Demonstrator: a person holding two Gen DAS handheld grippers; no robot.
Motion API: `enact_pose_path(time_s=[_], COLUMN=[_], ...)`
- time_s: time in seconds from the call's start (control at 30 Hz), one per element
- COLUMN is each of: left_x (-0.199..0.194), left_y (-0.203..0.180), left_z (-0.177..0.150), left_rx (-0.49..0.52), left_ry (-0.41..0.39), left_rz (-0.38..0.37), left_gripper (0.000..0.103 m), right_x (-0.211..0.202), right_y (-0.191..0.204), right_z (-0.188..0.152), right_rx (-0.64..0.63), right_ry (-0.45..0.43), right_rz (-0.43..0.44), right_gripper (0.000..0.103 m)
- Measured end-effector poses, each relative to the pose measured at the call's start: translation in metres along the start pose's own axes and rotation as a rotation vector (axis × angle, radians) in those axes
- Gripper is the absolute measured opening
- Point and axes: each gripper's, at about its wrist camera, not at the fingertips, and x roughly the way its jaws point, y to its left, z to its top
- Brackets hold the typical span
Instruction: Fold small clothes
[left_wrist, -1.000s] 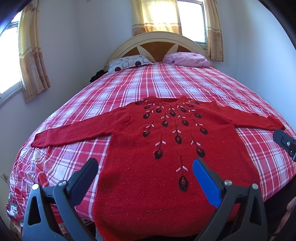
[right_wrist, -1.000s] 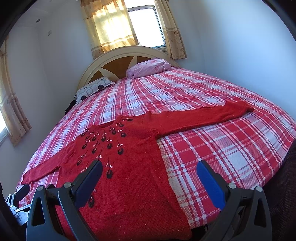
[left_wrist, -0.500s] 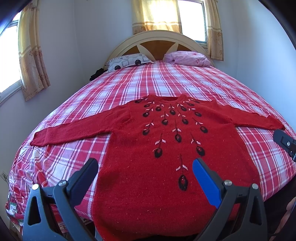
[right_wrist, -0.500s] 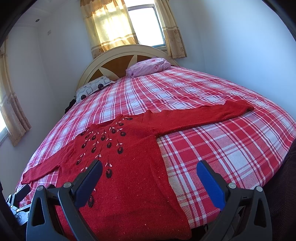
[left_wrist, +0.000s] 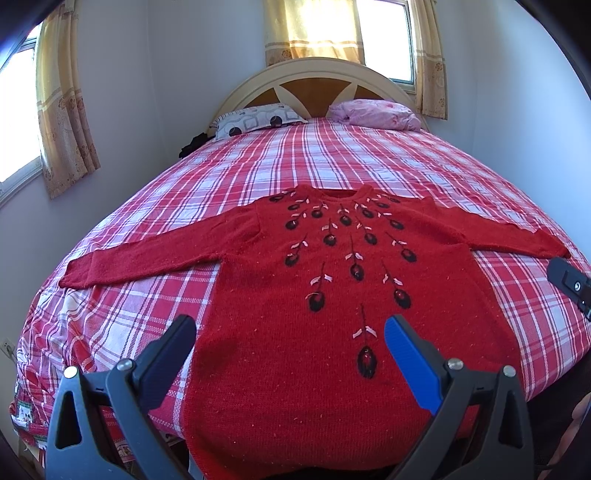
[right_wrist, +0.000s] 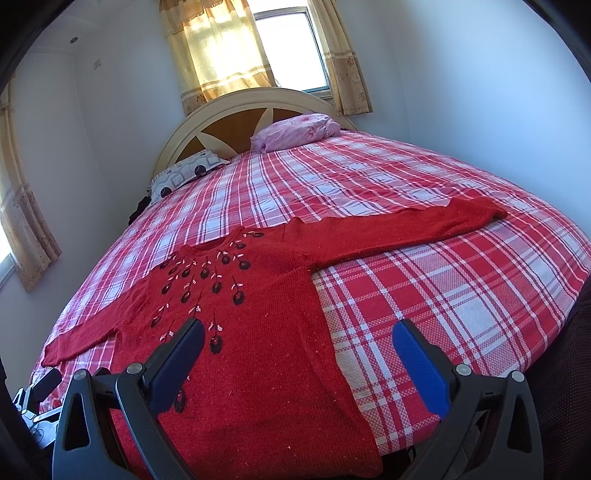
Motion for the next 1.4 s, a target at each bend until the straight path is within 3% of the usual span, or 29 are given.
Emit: enact_pose_path(time_s=[0.5,0.73,0.97,1.1,1.17,1.23,1.4], left_x=[0.011,0.026,0.047,0.057,0.063,0.070,0.088], left_y=[0.003,0.005,0.005,0.002,0.002,0.001,0.000], left_z=[-0.005,-0.008,0.011,0.025,0.028,0.030,0.029], left_rx=[0.001,0.013,0.018,0.011,-0.002,-0.007,-0.018], left_ry=[0.024,0.018,0.003,-0.005,0.000,0.014,0.071], left_rz=[-0.004,-0.073,-0.116,-0.125,-0.132,-0.133,-0.117], left_gripper=[0.103,0.103,0.103,0.103,0.103,0.103,0.103], right_x=[0.014,0.033,0.056,0.094,0.113,0.130,0.166], right_y=[-0.003,-0.035,-0.148,-0.244,-0.290,-0.324,-0.364], right_z=[-0.005,0.006,0.063,0.103,0.117,0.127,0.135], right_rx=[0.009,0.044,0.231,0.393,0.486,0.544,0.585], right_ry=[0.032,0.032,-0.051,0.000,0.023,0.047,0.098], right_rz=[-0.012,-0.055,-0.204,-0.287,-0.303,-0.319,-0.400], right_gripper=[0.102,0.102,0.102,0.101,0.094,0.075,0.071])
